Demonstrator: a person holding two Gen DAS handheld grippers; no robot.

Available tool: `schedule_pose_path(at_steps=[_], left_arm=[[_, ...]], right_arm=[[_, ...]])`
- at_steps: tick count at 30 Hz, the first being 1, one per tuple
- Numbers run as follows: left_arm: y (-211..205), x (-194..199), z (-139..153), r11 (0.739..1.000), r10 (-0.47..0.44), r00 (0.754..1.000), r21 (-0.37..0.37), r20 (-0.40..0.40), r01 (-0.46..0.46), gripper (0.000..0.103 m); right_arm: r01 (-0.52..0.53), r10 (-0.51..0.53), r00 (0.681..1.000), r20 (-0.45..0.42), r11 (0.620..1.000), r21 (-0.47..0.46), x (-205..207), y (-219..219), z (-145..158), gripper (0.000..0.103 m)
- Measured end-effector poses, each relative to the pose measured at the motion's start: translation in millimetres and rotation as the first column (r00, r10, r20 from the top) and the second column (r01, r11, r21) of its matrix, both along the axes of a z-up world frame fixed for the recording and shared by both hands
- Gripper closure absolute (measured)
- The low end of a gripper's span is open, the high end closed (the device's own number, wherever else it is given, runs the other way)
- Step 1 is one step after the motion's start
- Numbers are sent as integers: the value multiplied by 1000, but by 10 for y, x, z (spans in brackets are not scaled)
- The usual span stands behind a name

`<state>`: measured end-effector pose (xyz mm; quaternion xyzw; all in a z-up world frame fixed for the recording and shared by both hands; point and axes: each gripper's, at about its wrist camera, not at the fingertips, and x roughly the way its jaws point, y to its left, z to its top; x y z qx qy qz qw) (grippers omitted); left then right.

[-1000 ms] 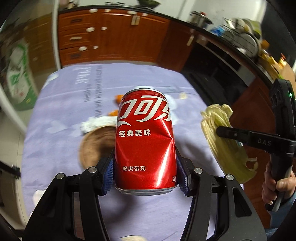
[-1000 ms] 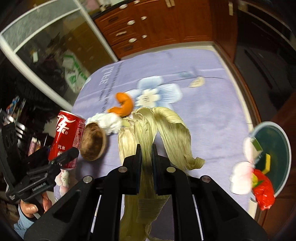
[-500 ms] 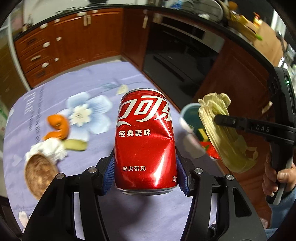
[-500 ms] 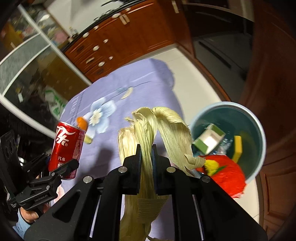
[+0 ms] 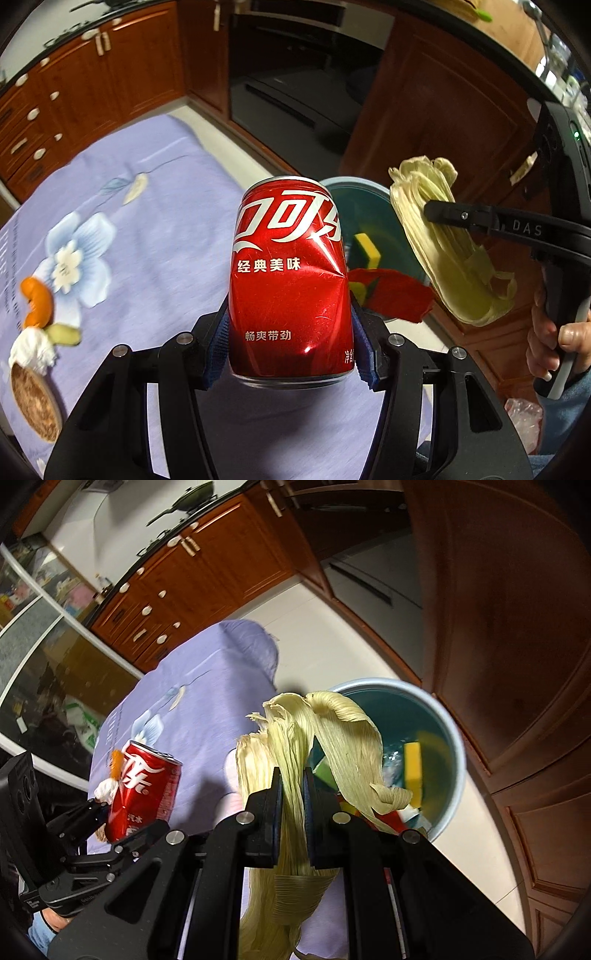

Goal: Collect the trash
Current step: 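Carry the can and husks over the teal bin and open both grippers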

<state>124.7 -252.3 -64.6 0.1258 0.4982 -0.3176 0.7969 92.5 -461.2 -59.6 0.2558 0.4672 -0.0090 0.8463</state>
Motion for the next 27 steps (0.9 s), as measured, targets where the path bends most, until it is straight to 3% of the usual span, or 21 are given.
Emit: schedule_pose_path(at_steps=[15, 19, 27], left_arm=[[-987, 228, -509, 990, -135, 986, 27, -101, 138, 45], [-1078, 268, -573, 990, -134, 985, 27, -109, 138, 35], [-907, 381, -547, 997, -72, 991, 34, -117, 76, 28]], right_arm=[[93, -95, 994, -53, 995, -40, -36, -549, -183, 93], [108, -111, 991, -72, 993, -49, -40, -637, -224, 93], [97, -101, 990, -99, 994, -42, 61, -631, -349, 93]])
